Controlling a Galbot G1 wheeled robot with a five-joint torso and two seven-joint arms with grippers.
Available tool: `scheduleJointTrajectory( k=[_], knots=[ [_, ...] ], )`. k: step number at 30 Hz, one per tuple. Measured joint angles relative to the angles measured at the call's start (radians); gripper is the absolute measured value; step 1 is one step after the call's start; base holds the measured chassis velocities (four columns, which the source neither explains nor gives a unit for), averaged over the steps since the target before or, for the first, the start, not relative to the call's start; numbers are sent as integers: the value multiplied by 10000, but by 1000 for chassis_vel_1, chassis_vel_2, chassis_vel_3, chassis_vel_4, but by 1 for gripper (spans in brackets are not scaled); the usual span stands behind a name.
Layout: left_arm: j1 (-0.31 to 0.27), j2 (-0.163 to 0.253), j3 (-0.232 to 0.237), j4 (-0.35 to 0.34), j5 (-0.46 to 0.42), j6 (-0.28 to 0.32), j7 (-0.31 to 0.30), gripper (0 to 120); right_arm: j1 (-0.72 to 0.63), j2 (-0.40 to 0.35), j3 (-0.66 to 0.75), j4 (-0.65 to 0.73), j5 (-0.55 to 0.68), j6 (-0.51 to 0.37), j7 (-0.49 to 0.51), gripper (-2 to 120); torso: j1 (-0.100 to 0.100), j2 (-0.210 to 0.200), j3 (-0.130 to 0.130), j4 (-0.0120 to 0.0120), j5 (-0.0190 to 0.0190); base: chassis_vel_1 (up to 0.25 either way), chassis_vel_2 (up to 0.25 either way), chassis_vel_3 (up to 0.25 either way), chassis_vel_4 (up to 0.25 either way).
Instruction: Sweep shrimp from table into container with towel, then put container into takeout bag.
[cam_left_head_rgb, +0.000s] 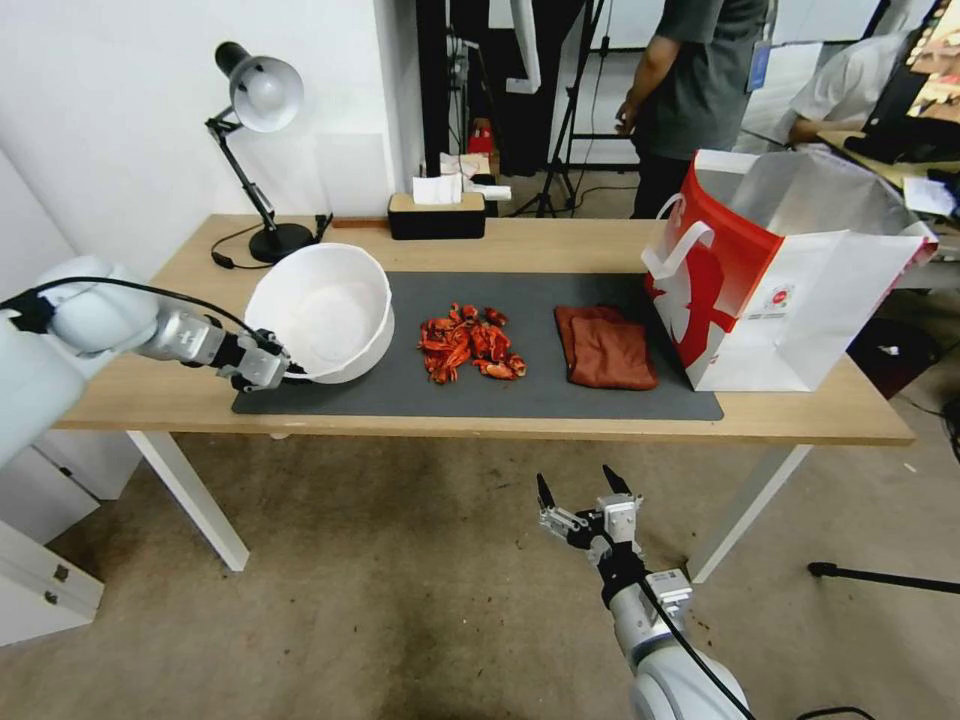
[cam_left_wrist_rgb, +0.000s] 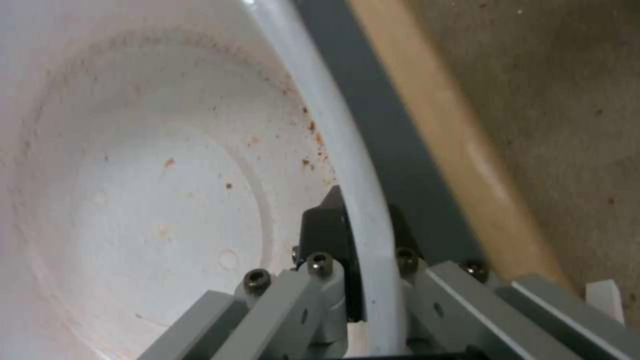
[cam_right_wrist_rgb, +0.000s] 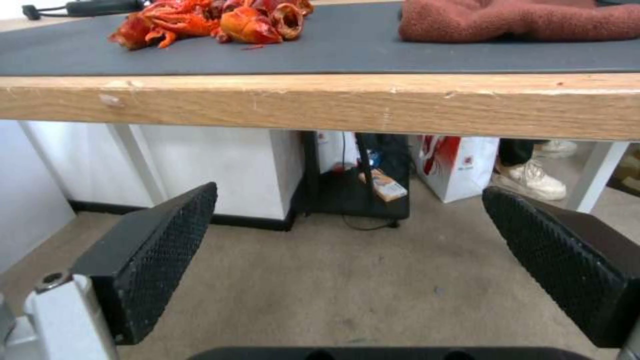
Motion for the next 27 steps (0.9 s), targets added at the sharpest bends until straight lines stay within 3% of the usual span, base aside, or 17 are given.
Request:
scheduleJointTrajectory(
  k=[3,4,5,6,8,10,12,13,15,16,18,21,26,27],
  knots=[
    [2050,702,-1996,-1056,60,-627,5,0,-12,-19,11,-45,24,45,-5,100,-1,2,-1,2,3,0,0,0,0],
    [2050,702,-1996,-1056,60,-627,5,0,-12,-19,11,-45,24,45,-5,100,-1,2,-1,2,3,0,0,0,0],
    [2671,894,-2454,-1407,54,-751,18,0,-10,-41,10,-64,24,60,-5,100,-1,1,0,6,-7,0,0,0,0],
    [2671,894,-2454,-1407,54,-751,18,0,-10,-41,10,-64,24,60,-5,100,-1,1,0,6,-7,0,0,0,0],
    [3940,1292,-3256,-2417,128,-944,56,0,27,-40,-54,-91,23,70,-13,100,0,2,-1,2,2,0,0,0,0],
    [4165,1328,-3373,-2610,223,-982,61,0,34,-32,-59,-92,23,70,-13,100,0,2,-1,1,-1,0,0,0,0],
    [4972,1328,-3962,-3317,751,-1230,182,0,48,21,-79,-76,22,70,-15,100,0,2,0,-4,-2,0,0,0,0],
    [4972,1328,-3962,-3317,751,-1230,182,0,48,21,-79,-76,22,70,-15,100,0,2,0,-4,-2,0,0,0,0],
    [5820,1248,-4521,-3935,1276,-1437,273,0,8,20,-74,-19,21,71,-18,100,-1,2,0,-3,-3,0,0,0,0],
    [5820,1248,-4521,-3935,1276,-1437,273,0,8,20,-74,-19,21,71,-18,100,-1,2,0,-3,-3,0,0,0,0],
    [6914,1186,-4979,-4608,1741,-1694,350,0,-78,-25,-14,28,21,108,-24,100,-1,2,0,0,-1,0,0,0,0],
    [7385,1068,-5011,-4995,2281,-2011,490,0,-118,-50,42,30,31,163,-29,100,-1,2,0,0,-3,0,0,0,0],
    [7576,789,-4904,-5253,3116,-2409,608,0,-125,-44,65,27,46,188,-33,100,-1,1,0,-2,-3,0,0,0,0],
    [7664,576,-4788,-5315,3631,-2610,685,0,-121,-26,71,25,51,192,-34,100,0,1,0,-2,-3,0,0,0,0]
  ],
)
